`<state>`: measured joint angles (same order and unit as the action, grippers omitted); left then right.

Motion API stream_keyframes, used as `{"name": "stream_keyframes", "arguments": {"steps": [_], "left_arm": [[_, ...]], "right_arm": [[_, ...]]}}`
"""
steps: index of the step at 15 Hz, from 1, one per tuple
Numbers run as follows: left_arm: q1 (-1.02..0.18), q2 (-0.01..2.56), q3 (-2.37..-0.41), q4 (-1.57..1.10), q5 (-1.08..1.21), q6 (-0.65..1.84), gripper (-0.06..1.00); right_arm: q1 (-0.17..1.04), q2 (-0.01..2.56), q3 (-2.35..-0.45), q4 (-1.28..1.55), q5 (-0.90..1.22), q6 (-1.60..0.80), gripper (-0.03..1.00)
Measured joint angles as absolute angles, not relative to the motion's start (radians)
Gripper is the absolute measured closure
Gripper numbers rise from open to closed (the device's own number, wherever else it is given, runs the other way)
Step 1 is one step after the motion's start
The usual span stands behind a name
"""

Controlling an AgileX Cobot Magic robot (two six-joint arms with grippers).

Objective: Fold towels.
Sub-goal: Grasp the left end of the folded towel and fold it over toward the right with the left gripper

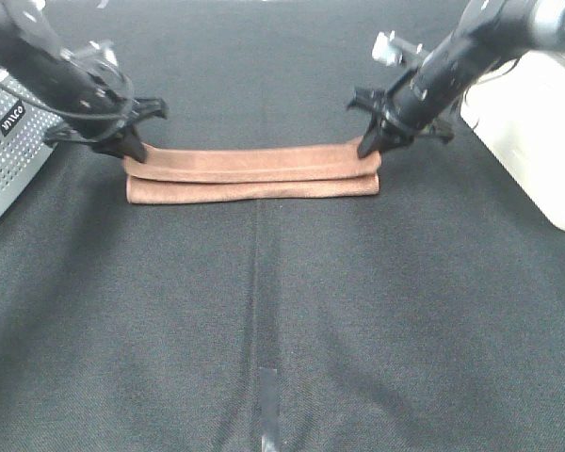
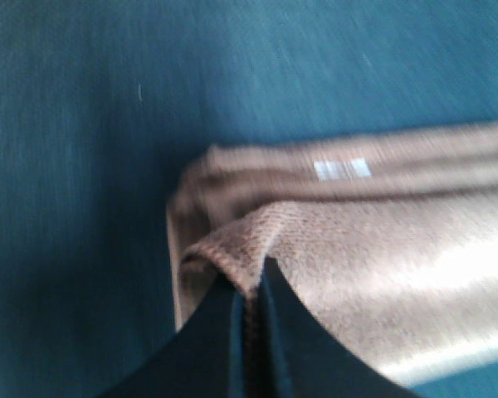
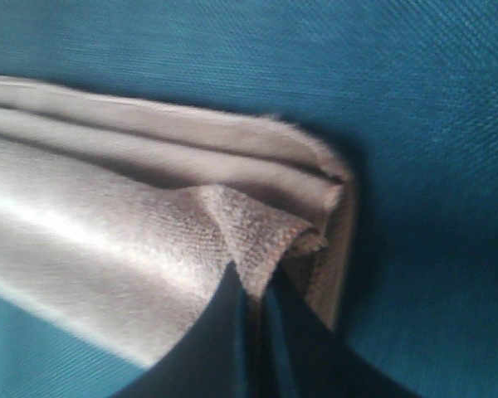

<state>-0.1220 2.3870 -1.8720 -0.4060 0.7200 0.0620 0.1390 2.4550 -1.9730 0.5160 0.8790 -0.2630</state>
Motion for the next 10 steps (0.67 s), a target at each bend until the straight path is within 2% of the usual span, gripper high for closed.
{"name": "stream_keyframes", "arguments": {"steps": [1, 2, 3, 4, 6, 7, 8, 10], "left_arm": [[-0.122, 2.402, -1.889, -0.406, 0.720, 0.062, 0.93], [-0.122, 2.406, -1.897, -0.408, 0.714, 0.062, 0.90], [-0.122, 2.406, -1.898, -0.410, 0.701, 0.062, 0.82], [-0.122, 2.406, -1.898, -0.416, 0.692, 0.062, 0.73], [-0.122, 2.407, -1.898, -0.423, 0.683, 0.062, 0.37], [-0.122, 2.407, -1.898, -0.423, 0.686, 0.062, 0.28], [-0.122, 2.407, -1.898, -0.412, 0.703, 0.052, 0.24], [-0.120, 2.406, -1.898, -0.373, 0.726, 0.000, 0.23]], "right_arm": [[0.139, 2.470, -1.978, 0.515, 0.877, -0.260, 0.97], [0.139, 2.477, -1.978, 0.514, 0.877, -0.255, 0.93], [0.139, 2.478, -1.978, 0.513, 0.877, -0.250, 0.81], [0.139, 2.478, -1.982, 0.512, 0.877, -0.248, 0.65], [0.138, 2.478, -2.013, 0.504, 0.914, -0.248, 0.23], [0.138, 2.478, -2.028, 0.505, 0.938, -0.248, 0.17], [0.138, 2.478, -2.039, 0.504, 0.956, -0.248, 0.14], [0.138, 2.478, -2.044, 0.496, 0.972, -0.248, 0.12]]}}
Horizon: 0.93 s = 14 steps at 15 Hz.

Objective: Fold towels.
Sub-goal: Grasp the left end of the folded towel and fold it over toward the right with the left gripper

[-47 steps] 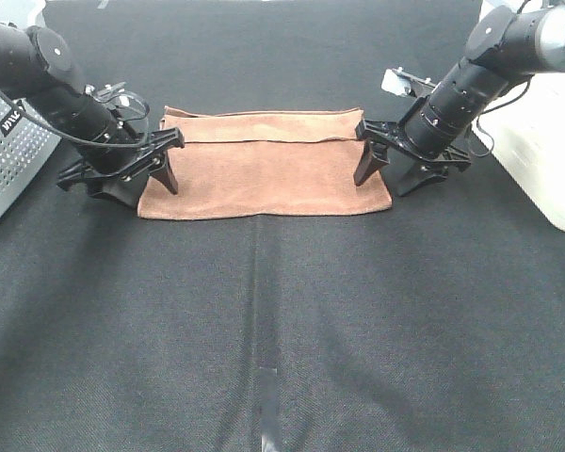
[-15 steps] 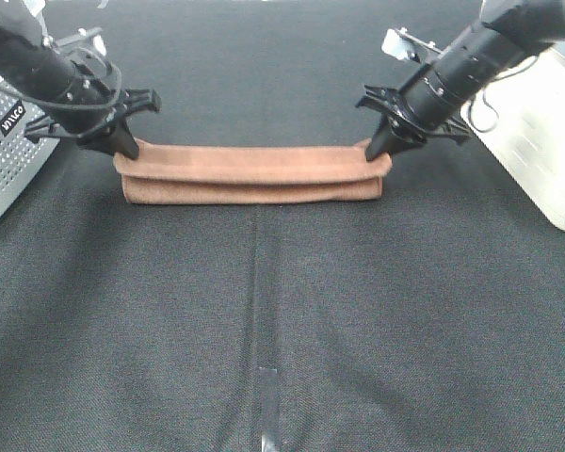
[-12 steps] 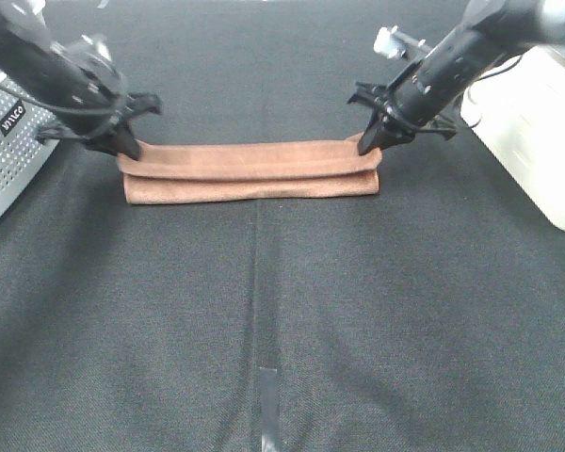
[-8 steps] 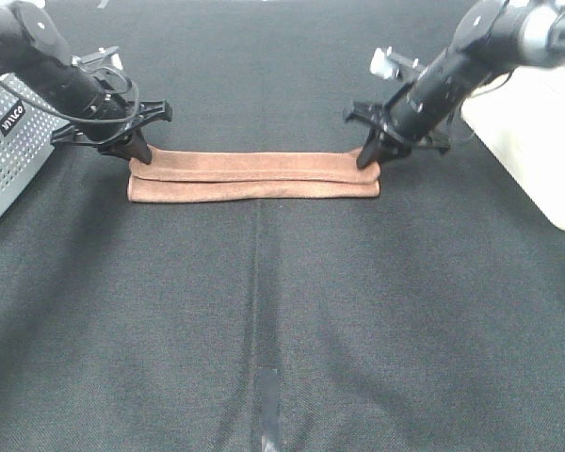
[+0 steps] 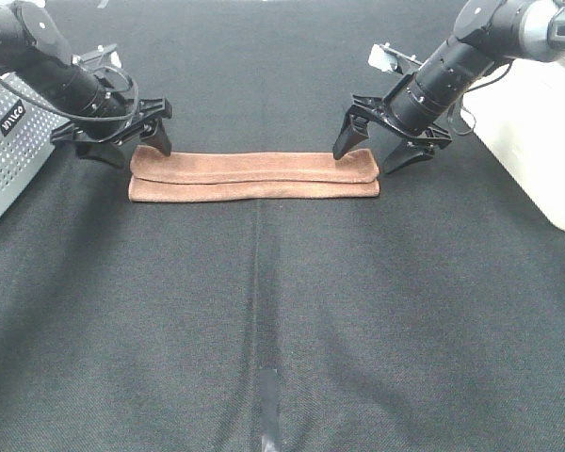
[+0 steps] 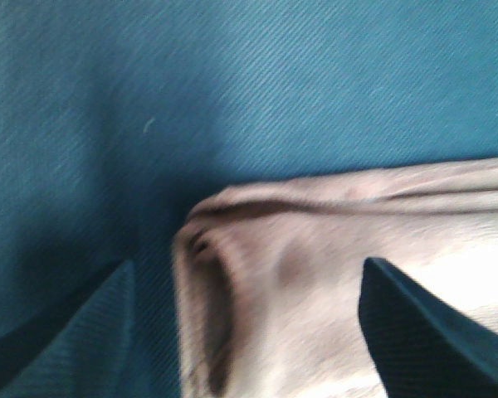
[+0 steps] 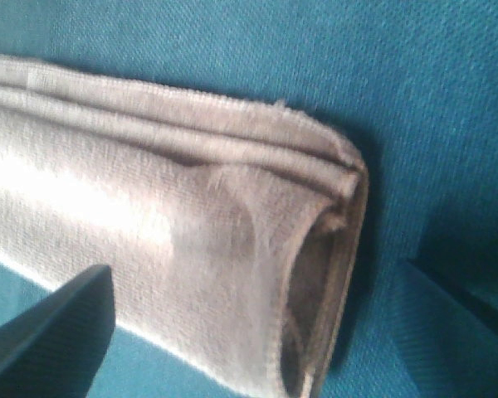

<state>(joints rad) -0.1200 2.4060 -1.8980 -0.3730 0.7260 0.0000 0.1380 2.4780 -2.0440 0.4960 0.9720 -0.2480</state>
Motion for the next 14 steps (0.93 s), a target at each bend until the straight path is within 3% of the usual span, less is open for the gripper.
{"name": "stream_keyframes", "arguments": {"steps": [5, 9, 10, 11, 12, 13, 14], "left_arm": [[-0.116, 2.441, -1.899, -0.399, 0.730, -0.019, 0.23], [-0.123, 2.462, -1.904, -0.468, 0.717, 0.054, 0.33], [-0.127, 2.466, -1.907, -0.472, 0.712, 0.053, 0.38], [-0.127, 2.471, -1.907, -0.475, 0.707, 0.038, 0.59], [-0.127, 2.475, -1.907, -0.477, 0.707, 0.034, 0.67], [-0.128, 2.475, -1.907, -0.477, 0.707, 0.034, 0.88], [-0.128, 2.475, -1.910, -0.472, 0.717, 0.032, 0.88]], "right_arm": [[0.138, 2.478, -2.046, 0.459, 0.973, -0.248, 0.12], [0.138, 2.478, -2.046, 0.455, 0.968, -0.248, 0.12], [0.138, 2.478, -2.046, 0.454, 0.968, -0.248, 0.12], [0.138, 2.478, -2.046, 0.453, 0.968, -0.248, 0.12], [0.138, 2.478, -2.046, 0.453, 0.968, -0.248, 0.12], [0.138, 2.478, -2.046, 0.453, 0.968, -0.248, 0.12], [0.138, 2.478, -2.046, 0.453, 0.968, -0.247, 0.12]]}}
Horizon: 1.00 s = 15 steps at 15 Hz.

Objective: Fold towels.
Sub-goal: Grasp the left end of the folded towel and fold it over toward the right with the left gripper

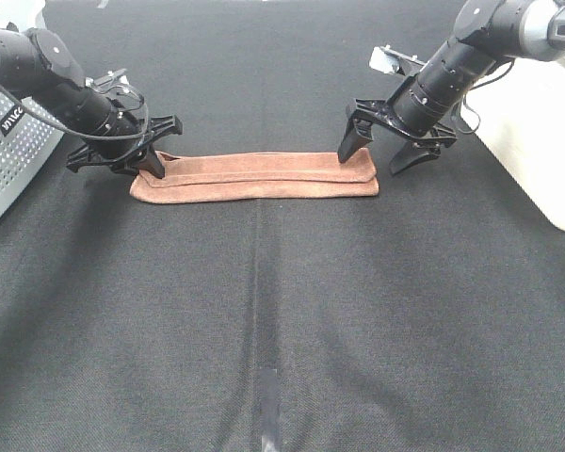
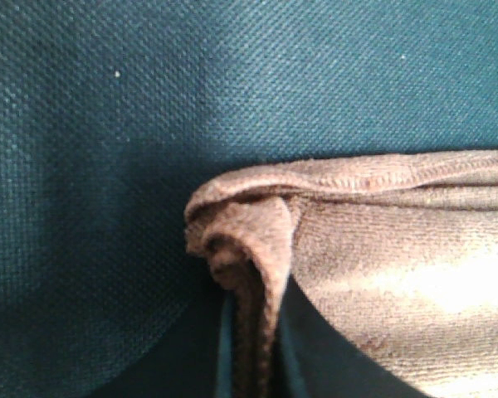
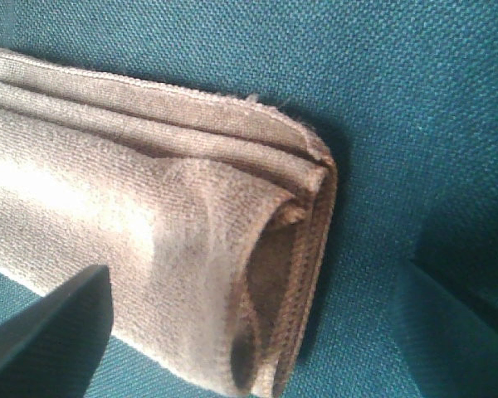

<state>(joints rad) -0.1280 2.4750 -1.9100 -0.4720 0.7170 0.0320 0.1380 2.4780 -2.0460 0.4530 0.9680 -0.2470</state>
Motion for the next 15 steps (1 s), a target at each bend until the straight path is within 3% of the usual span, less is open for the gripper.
{"name": "stream_keyframes", "arguments": {"steps": [8, 11, 15], "left_arm": [[-0.071, 2.374, -2.121, -0.280, 1.026, 0.009, 0.88], [-0.119, 2.370, -2.190, -0.291, 1.070, -0.014, 0.88], [-0.274, 2.379, -2.217, -0.420, 1.005, -0.082, 0.88]], "right_arm": [[0.138, 2.367, -2.046, 0.453, 0.989, -0.241, 0.12], [0.138, 2.344, -2.046, 0.453, 0.992, -0.241, 0.12], [0.138, 2.307, -2.046, 0.462, 1.017, -0.241, 0.12]]}}
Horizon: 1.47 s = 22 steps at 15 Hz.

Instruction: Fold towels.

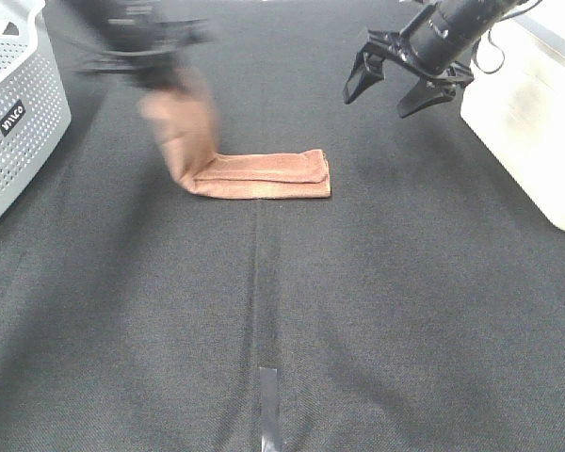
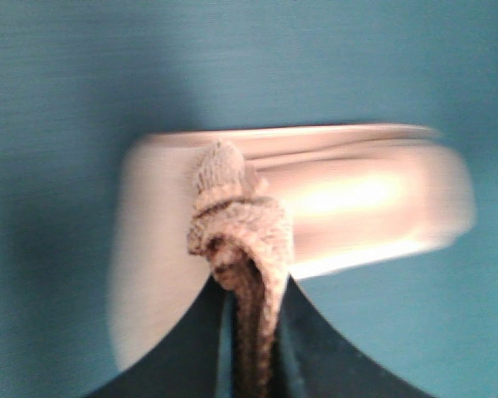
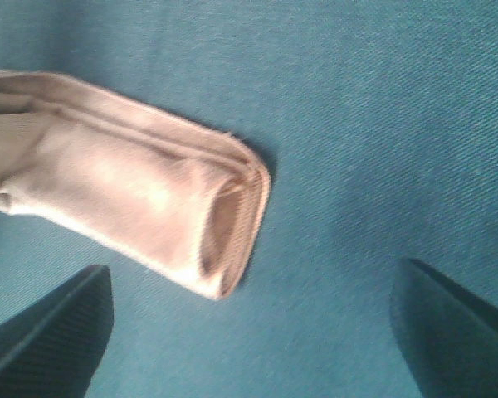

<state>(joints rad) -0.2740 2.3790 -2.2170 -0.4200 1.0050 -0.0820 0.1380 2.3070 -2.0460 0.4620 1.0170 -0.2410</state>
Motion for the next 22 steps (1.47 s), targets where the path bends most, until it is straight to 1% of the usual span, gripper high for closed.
{"name": "stream_keyframes", "arguments": {"steps": [4, 6, 7, 8, 9, 11, 12, 13, 15, 17, 19, 22], "left_arm": [[-0.387, 2.464, -2.217, -0.492, 0.812, -0.181, 0.88], [-0.414, 2.506, -2.217, -0.532, 0.745, -0.221, 0.87], [-0.423, 2.523, -2.217, -0.565, 0.717, -0.234, 0.84], [-0.430, 2.534, -2.217, -0.589, 0.694, -0.238, 0.79], [-0.434, 2.539, -2.217, -0.607, 0.675, -0.241, 0.69], [-0.441, 2.540, -2.217, -0.629, 0.645, -0.244, 0.43], [-0.441, 2.540, -2.217, -0.644, 0.626, -0.245, 0.33], [-0.441, 2.540, -2.217, -0.674, 0.600, -0.245, 0.26], [-0.427, 2.531, -2.218, -0.687, 0.590, -0.245, 0.24], [-0.382, 2.497, -2.218, -0.674, 0.598, -0.230, 0.24], [-0.309, 2.442, -2.218, -0.627, 0.626, -0.186, 0.24], [-0.218, 2.376, -2.223, -0.571, 0.699, -0.147, 0.24]], "right_arm": [[0.138, 2.301, -2.046, 0.464, 1.026, -0.241, 0.12], [0.138, 2.301, -2.046, 0.462, 1.042, -0.241, 0.12], [0.138, 2.301, -2.046, 0.460, 1.044, -0.241, 0.12], [0.138, 2.301, -2.046, 0.461, 1.044, -0.241, 0.12], [0.138, 2.301, -2.046, 0.461, 1.044, -0.241, 0.12], [0.138, 2.301, -2.046, 0.459, 1.047, -0.241, 0.12], [0.138, 2.301, -2.046, 0.459, 1.049, -0.241, 0.12], [0.138, 2.301, -2.046, 0.459, 1.054, -0.241, 0.12], [0.138, 2.301, -2.046, 0.473, 1.067, -0.241, 0.12], [0.138, 2.301, -2.046, 0.548, 1.068, -0.241, 0.12], [0.147, 2.302, -2.046, 0.688, 1.068, -0.265, 0.12], [0.200, 2.342, -2.047, 0.924, 1.059, -0.385, 0.12]]}}
